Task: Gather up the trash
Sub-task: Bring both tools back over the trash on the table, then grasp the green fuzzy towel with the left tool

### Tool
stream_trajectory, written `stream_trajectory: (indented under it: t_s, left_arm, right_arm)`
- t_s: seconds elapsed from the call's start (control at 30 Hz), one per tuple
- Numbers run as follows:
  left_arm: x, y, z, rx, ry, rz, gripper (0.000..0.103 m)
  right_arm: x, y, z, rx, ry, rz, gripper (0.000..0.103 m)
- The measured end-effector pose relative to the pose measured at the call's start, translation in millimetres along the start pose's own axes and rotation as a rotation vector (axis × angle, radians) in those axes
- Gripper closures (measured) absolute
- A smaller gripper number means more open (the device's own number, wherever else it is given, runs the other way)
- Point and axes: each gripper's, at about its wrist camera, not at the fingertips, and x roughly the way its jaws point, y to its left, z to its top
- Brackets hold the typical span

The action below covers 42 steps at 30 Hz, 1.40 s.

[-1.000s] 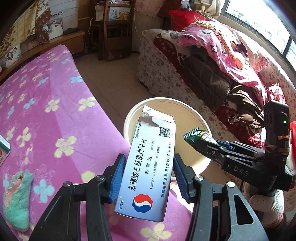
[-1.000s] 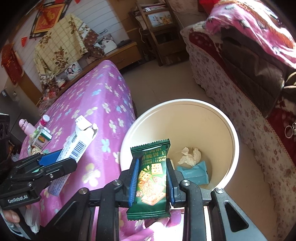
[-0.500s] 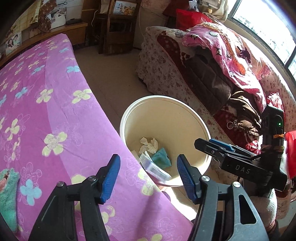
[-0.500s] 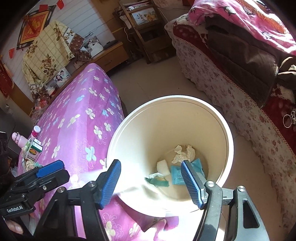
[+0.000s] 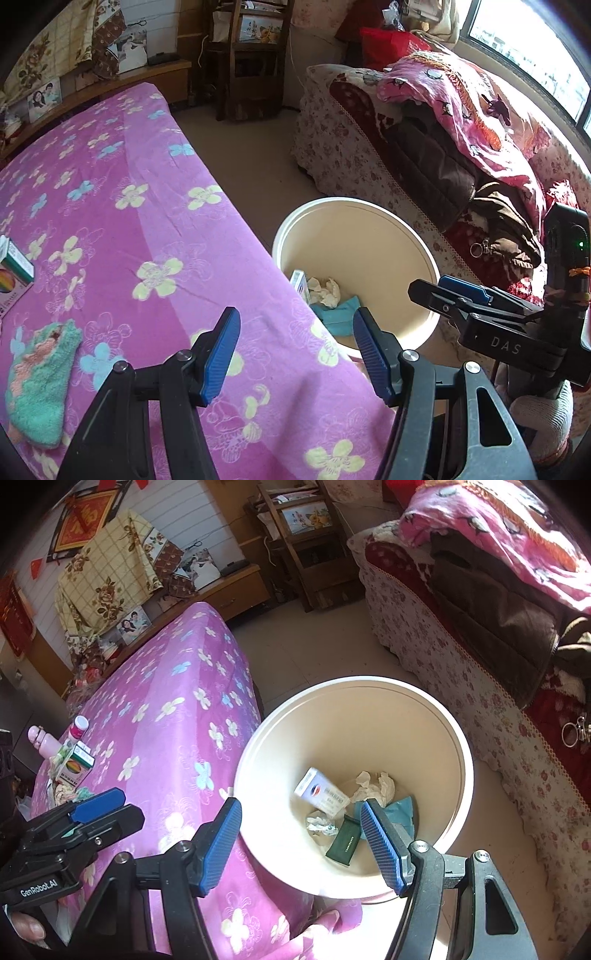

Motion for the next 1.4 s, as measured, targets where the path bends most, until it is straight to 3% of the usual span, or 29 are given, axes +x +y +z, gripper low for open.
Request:
stream_trajectory:
  t_s: [0.53,0.93,1.07,1.4]
  left_arm:
    - [-57,48,-26,-0.026,-0.092,0.121,0.039]
    - [-98,123,-54,-0.101,-0.101,0.145,0.038]
    - [-109,142,-60,-0.072,-0.098,0.122,0.028]
    - [-79,165,-58,-0.042,-0.018,0.136,0.027]
  right_arm:
    - [-12,77,-11,-0.106,-0.021,0.052,0.032]
    - [2,146,-21,-0.179,0.017,0.127,0.032]
    - [7,165,-25,-0.208,0.034,0.142,0.032]
    - [21,195,-28,-0.249,0.063,0.168,0.032]
